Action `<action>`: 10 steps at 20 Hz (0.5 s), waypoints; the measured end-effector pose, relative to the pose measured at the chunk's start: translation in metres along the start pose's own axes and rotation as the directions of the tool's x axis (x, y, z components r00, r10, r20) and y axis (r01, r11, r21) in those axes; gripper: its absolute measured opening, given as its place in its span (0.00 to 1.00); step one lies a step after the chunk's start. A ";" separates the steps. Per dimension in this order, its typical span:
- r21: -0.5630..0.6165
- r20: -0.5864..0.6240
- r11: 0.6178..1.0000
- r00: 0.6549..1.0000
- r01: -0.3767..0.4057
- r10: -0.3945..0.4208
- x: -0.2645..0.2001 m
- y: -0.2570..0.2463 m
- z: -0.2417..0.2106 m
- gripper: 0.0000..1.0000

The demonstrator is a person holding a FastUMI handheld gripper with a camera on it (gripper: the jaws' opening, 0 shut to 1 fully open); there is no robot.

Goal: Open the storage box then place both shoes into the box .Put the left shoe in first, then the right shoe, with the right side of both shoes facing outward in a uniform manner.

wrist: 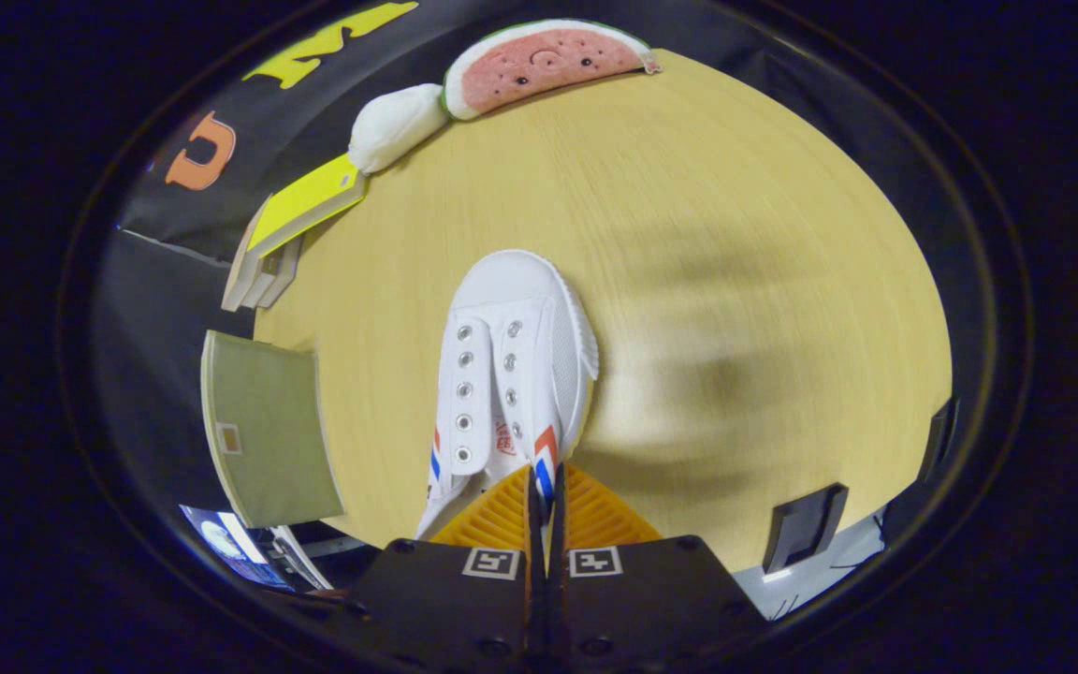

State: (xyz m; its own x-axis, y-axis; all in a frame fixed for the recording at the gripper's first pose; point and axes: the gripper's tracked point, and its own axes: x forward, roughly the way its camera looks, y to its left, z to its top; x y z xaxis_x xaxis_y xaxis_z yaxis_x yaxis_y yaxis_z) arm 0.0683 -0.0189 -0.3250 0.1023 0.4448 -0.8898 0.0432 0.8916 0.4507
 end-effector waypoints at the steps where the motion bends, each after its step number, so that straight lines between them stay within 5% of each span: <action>1: 0.001 0.009 1.000 1.000 -0.006 0.006 -0.007 0.007 0.000 0.06; 10: 0.007 0.145 1.000 0.989 -0.011 0.010 -0.092 0.058 -0.005 0.05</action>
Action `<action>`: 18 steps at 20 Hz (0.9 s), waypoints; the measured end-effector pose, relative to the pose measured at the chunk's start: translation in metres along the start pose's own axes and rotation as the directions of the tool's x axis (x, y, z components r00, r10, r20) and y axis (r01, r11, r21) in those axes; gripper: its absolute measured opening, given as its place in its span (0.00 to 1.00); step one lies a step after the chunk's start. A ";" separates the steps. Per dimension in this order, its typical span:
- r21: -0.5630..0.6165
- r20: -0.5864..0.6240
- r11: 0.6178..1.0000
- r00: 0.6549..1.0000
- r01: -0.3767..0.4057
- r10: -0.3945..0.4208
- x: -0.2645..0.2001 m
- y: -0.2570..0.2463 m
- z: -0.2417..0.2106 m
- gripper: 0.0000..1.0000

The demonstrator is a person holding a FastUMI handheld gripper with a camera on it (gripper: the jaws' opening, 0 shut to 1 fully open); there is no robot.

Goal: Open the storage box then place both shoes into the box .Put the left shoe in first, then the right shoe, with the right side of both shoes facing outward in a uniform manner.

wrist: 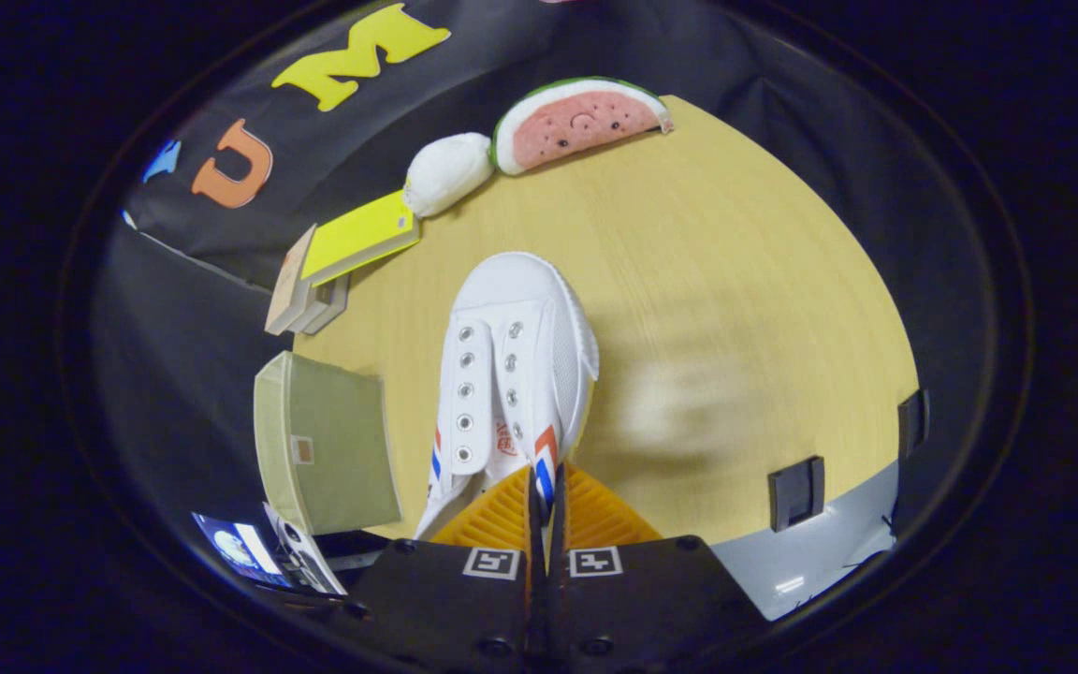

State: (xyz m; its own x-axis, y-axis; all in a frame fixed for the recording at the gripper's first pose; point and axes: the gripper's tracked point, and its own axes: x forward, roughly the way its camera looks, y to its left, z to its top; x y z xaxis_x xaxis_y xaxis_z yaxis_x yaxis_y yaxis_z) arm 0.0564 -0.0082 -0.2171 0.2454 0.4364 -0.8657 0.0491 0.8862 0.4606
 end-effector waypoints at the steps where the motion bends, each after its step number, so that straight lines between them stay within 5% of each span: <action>1: 0.006 0.018 1.000 1.000 -0.003 0.003 -0.009 0.009 0.001 0.05; 11: -0.051 0.046 0.998 0.999 -0.024 0.027 -0.043 0.139 0.004 0.05; 18: -0.162 -0.048 0.985 0.998 -0.052 0.045 0.004 0.272 -0.034 0.06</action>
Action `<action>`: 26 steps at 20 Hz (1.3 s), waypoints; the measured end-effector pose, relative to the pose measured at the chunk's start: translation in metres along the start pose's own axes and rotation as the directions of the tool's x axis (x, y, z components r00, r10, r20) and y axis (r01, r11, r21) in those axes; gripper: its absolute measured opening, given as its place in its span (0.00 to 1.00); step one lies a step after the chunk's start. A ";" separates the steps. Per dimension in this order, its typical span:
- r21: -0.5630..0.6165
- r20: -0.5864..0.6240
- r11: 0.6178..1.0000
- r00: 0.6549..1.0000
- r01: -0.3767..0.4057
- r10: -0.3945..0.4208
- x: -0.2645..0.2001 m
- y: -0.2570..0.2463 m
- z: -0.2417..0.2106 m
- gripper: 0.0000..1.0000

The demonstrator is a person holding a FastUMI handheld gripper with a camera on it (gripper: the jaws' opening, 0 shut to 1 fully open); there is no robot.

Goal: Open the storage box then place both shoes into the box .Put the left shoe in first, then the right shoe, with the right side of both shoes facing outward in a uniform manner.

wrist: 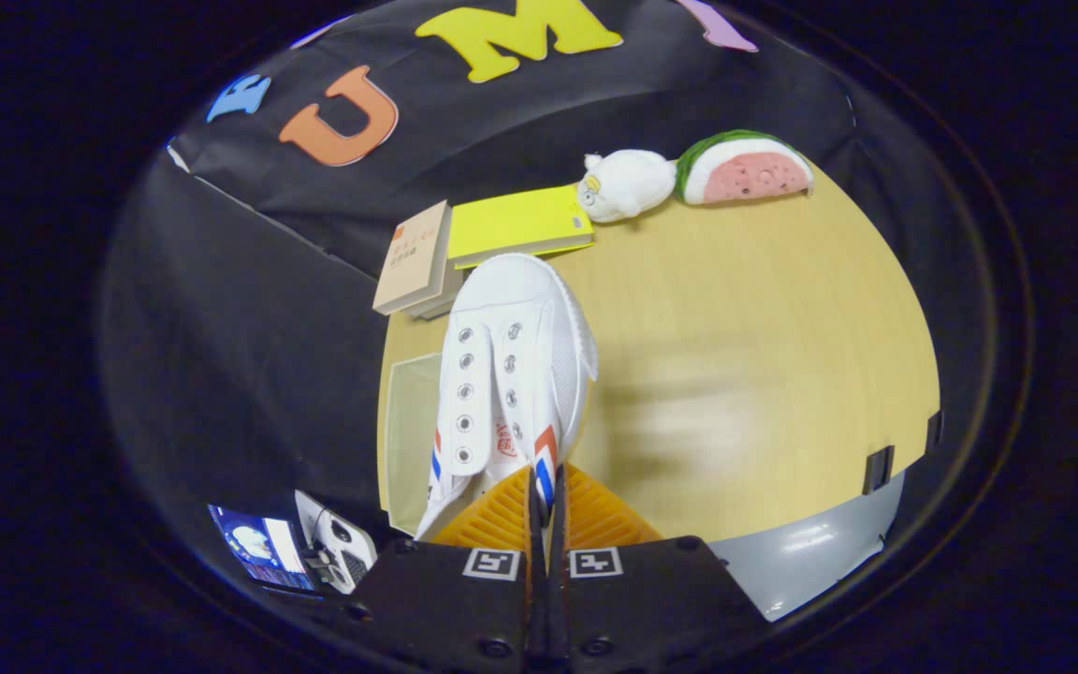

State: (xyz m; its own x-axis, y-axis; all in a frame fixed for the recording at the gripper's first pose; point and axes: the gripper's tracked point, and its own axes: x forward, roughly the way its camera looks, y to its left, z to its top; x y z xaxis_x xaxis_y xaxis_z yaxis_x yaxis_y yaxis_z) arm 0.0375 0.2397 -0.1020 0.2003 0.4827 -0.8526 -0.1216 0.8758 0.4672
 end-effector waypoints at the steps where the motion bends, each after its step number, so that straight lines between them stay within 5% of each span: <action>1: 0.001 -0.013 1.000 1.000 -0.001 0.001 0.012 0.015 -0.004 0.05; 9: 0.074 -0.066 0.996 0.997 0.045 -0.040 0.076 0.070 -0.034 0.05; 20: 0.011 -0.124 0.966 0.959 0.259 -0.256 0.136 0.023 -0.054 0.06; 26: 0.041 -0.110 0.959 0.955 0.281 -0.275 0.149 0.020 -0.054 0.07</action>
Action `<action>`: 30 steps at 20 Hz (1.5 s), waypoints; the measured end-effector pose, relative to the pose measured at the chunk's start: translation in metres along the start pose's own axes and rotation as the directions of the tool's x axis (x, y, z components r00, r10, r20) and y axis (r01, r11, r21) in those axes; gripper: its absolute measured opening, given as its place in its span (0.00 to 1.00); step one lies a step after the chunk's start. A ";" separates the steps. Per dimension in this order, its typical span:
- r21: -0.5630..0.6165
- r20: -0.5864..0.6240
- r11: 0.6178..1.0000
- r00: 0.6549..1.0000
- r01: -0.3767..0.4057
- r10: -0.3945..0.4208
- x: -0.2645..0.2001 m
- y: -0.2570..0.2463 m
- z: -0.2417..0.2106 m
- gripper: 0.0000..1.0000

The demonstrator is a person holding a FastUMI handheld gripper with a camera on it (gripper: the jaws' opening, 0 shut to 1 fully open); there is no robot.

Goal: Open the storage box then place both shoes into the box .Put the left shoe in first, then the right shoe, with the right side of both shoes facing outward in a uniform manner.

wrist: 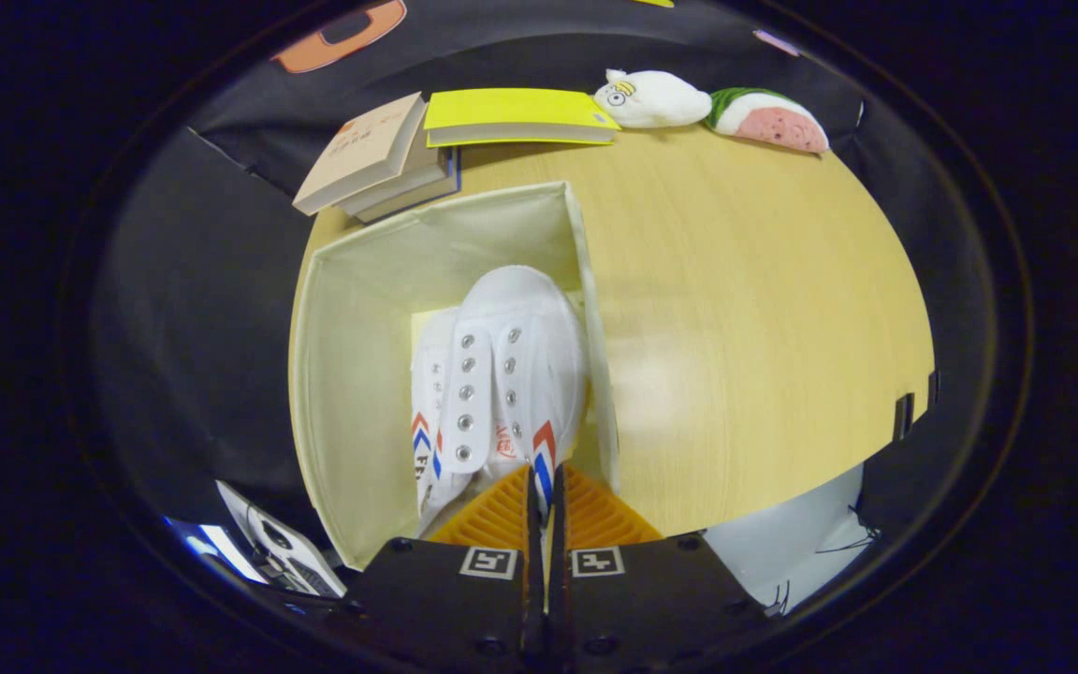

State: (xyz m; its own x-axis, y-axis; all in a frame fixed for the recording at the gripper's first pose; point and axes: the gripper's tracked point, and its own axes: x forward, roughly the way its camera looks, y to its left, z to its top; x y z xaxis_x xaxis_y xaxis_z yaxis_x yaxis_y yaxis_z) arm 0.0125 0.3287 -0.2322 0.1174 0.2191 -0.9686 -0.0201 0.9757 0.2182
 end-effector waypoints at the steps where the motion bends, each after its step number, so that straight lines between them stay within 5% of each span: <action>1: 0.001 0.006 1.000 1.000 -0.004 0.004 0.000 0.001 0.001 0.11; 5: -0.045 0.080 0.998 0.996 -0.047 0.050 -0.007 0.014 0.007 0.39; 8: -0.101 0.169 0.995 0.985 -0.026 0.042 -0.027 0.016 0.011 0.70; 10: -0.144 0.235 0.990 0.971 -0.004 0.038 -0.044 0.017 0.016 0.80; 14: -0.205 0.396 0.977 0.918 0.054 0.032 -0.083 0.014 0.029 0.80; 22: -0.179 0.728 0.973 0.685 0.145 0.032 -0.180 -0.024 0.030 0.91; 30: -0.032 0.903 0.982 0.426 0.189 -0.052 -0.266 -0.114 -0.004 1.00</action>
State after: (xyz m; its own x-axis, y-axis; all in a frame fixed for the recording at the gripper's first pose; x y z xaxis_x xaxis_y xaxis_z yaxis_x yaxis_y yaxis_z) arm -0.0204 0.1594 0.0001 0.9479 0.0368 -0.3166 -0.0296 0.9992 0.0276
